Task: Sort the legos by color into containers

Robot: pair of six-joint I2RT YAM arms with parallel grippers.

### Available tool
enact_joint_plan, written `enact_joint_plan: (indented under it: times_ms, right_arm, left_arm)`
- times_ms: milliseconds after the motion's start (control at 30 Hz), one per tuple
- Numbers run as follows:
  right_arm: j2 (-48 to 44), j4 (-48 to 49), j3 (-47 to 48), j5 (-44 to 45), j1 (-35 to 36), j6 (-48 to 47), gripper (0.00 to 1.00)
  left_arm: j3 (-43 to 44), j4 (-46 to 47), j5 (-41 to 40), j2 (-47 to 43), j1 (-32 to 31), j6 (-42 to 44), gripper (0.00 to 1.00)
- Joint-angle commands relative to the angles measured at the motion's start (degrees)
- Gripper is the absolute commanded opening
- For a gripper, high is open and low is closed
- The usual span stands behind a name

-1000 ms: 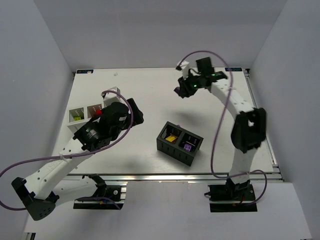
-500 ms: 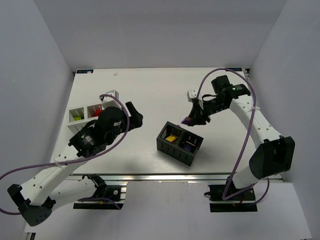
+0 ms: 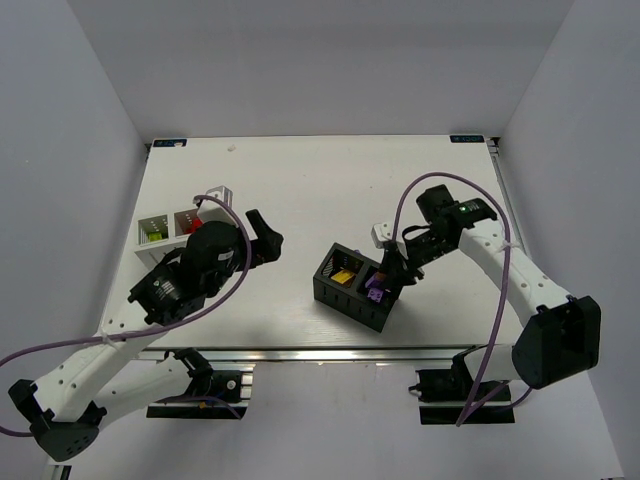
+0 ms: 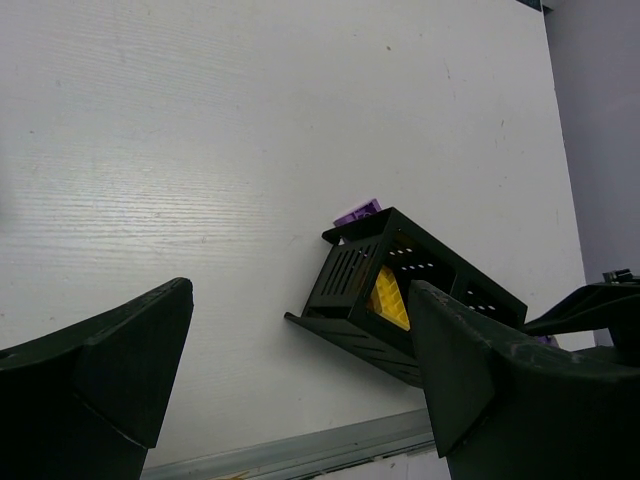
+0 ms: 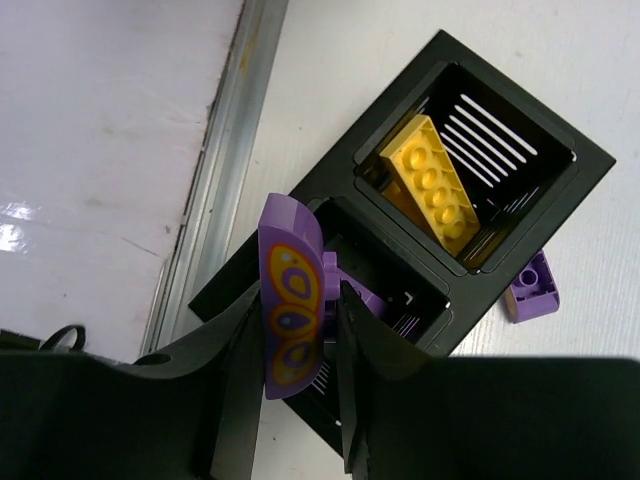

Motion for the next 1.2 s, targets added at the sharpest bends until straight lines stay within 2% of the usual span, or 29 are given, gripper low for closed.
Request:
enact_joint_plan:
  times_ms: [0, 67, 167, 267, 300, 400, 633, 733, 933, 1000, 1033, 1167]
  right_arm:
    - [-1.42, 8.14, -2.24, 2.64, 1.05, 5.76, 0.0]
    - [-1.07, 8.95, -2.51, 3.34, 1.57, 7.01, 0.0]
    - [-0.63, 9.22, -2.78, 4.22, 1.66, 7.27, 0.09]
    - [-0.28, 9.83, -2.6, 5.1, 1.75, 7.27, 0.29]
    - [-0.19, 9.75, -2.51, 5.37, 1.66, 7.27, 0.46]
    - [-0.28, 9.39, -2.34, 5.81, 1.84, 6.74, 0.66]
    - [-2.39, 9.39, 1.08, 4.06, 1.58, 8.15, 0.68]
    - [-3.36, 10.79, 3.28, 3.26, 1.31, 12.61, 0.68]
    - [-6.26, 24.66, 4.34, 3.52, 0.79, 33.96, 0.68]
    - [-6.44, 30.82, 4.69, 6.24, 0.7, 40.64, 0.71]
    - [-6.26, 31.97, 5.91, 7.47, 0.52, 45.72, 0.72]
    - [-3.45, 36.28, 9.61, 13.62, -0.7, 55.07, 0.81]
  left_arm:
    - [-0.08, 0.58, 0.63, -1.47, 0.17, 0.08, 0.98]
    - [0.1, 0.66, 0.89, -1.56, 0.17, 0.08, 0.98]
    - [0.53, 0.4, 1.15, -1.47, 0.17, 0.08, 0.98]
    - [0.1, -0.04, 1.42, -1.99, 0.17, -0.19, 0.98]
    - [-0.08, -0.04, 1.51, -2.34, 0.17, -0.28, 0.98]
    - [-0.08, -0.39, 1.42, -2.61, 0.17, -0.36, 0.98]
    - [-0.08, -0.3, 1.77, -2.78, 0.17, -0.63, 0.98]
    - [-0.43, 0.13, 2.21, -2.79, 0.17, -0.63, 0.98]
    - [-0.43, 0.23, 2.56, -2.26, 0.17, -0.45, 0.98]
    - [-0.34, 0.31, 2.74, -2.08, 0.17, -0.28, 0.98]
    - [-0.26, 0.31, 2.83, -2.0, 0.17, -0.19, 0.98]
    - [-0.17, 1.27, 4.14, -2.08, 0.17, 0.78, 0.98]
